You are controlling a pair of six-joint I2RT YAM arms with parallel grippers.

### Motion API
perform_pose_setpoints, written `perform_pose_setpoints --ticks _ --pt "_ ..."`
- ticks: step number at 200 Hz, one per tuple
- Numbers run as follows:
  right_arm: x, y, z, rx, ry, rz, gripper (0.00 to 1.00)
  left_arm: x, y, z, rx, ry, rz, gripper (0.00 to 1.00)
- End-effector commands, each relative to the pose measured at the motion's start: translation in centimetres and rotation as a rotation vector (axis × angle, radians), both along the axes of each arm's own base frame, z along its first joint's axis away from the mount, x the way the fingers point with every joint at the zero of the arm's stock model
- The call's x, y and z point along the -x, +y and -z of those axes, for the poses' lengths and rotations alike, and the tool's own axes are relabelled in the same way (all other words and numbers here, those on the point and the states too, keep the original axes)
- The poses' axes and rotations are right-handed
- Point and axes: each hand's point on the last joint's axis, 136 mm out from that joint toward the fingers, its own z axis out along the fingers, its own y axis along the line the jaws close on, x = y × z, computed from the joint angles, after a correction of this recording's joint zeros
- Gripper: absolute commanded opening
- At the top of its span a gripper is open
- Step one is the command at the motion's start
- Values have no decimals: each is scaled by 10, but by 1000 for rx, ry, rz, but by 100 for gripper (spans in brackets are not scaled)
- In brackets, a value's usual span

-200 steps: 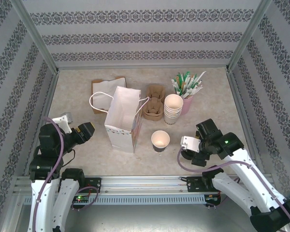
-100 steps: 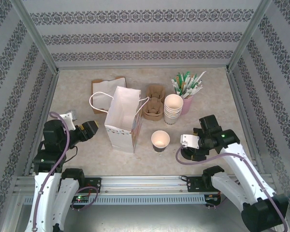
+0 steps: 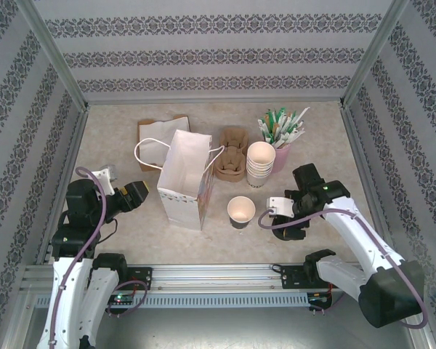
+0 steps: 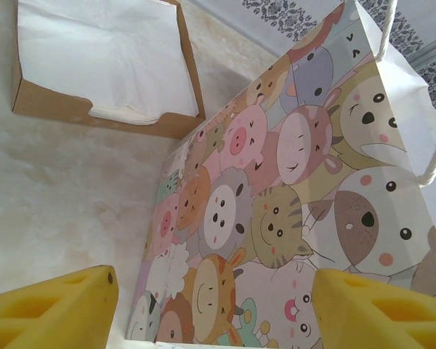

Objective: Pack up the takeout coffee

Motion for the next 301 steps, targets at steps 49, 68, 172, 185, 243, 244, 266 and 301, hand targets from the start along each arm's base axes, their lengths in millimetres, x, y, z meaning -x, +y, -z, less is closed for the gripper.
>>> perform_pose_setpoints --ticks 49,68,172,185,243,244,266,301 --pt "10 5 6 -29 111 27 98 -5 -2 0 -11 -18 22 72" --pt "9 5 9 -22 127 29 98 -6 -1 0 -13 -16 23 73" --pt "-4 -3 16 7 112 57 98 -7 -3 1 -9 -11 33 73" --pt "-4 -3 17 7 116 59 98 -7 -3 1 -8 -10 33 73" --pt "-1 -7 23 32 136 60 93 -6 -2 1 -11 -12 29 73" --pt "-1 -7 23 32 136 60 93 -7 -2 1 -12 -11 29 73" --pt "2 -10 28 51 147 50 93 -7 -2 1 -10 -14 28 73" --pt "0 -10 30 54 147 52 90 -7 -3 1 -10 -13 30 73"
